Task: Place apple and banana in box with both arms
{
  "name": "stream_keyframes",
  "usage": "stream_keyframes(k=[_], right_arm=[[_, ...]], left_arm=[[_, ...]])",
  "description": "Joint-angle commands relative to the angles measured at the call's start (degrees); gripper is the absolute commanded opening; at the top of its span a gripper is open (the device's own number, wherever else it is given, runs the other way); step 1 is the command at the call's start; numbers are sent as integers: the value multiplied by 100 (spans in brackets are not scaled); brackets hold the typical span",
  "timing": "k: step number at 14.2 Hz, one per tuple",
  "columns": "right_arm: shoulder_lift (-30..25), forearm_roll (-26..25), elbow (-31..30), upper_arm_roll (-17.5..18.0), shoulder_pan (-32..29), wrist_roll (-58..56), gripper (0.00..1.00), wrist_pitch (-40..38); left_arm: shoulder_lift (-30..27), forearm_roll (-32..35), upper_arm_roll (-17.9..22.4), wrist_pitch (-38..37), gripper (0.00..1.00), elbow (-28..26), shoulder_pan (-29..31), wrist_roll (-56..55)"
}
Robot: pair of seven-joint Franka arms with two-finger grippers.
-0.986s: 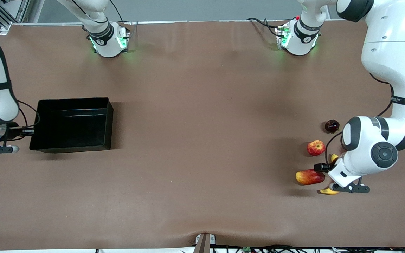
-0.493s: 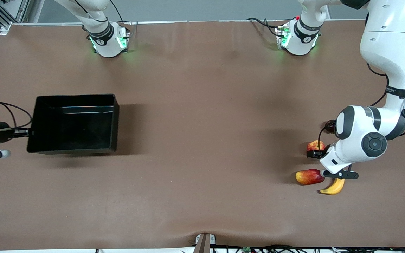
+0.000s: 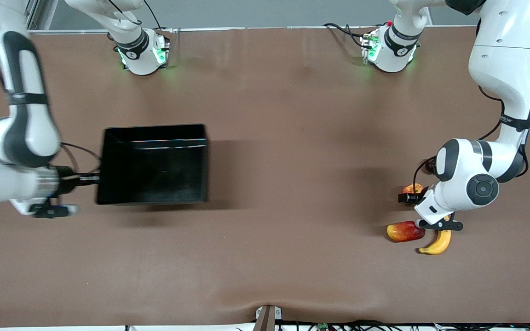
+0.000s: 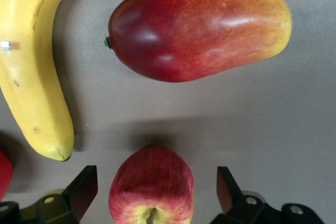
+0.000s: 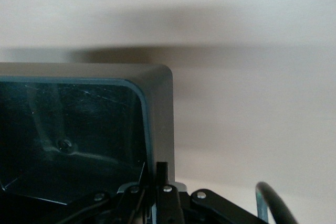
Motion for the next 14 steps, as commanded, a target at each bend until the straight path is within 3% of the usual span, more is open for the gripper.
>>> stream_keyframes(k=[1,4,10,13,14], right_arm=[[-56,329,1,-64,740,1042,0,318],[119,610,1,-64,1548,1640,0,872],[708,838,10,-64,2384,1783,0,1751],[1060,971,18,-64,2789,2527,0,2419],[1156,971,53,-64,2894,2635,0,2543]], left_arm=[[22,26,7,79,100,-43,37,63],[66,34,16,53,100,-60,81,81],[154,26,7,-9,100,-166,72,19],[145,26,7,-9,100,-210,81,10],[128,26,7,-9,91,-192,90,10]])
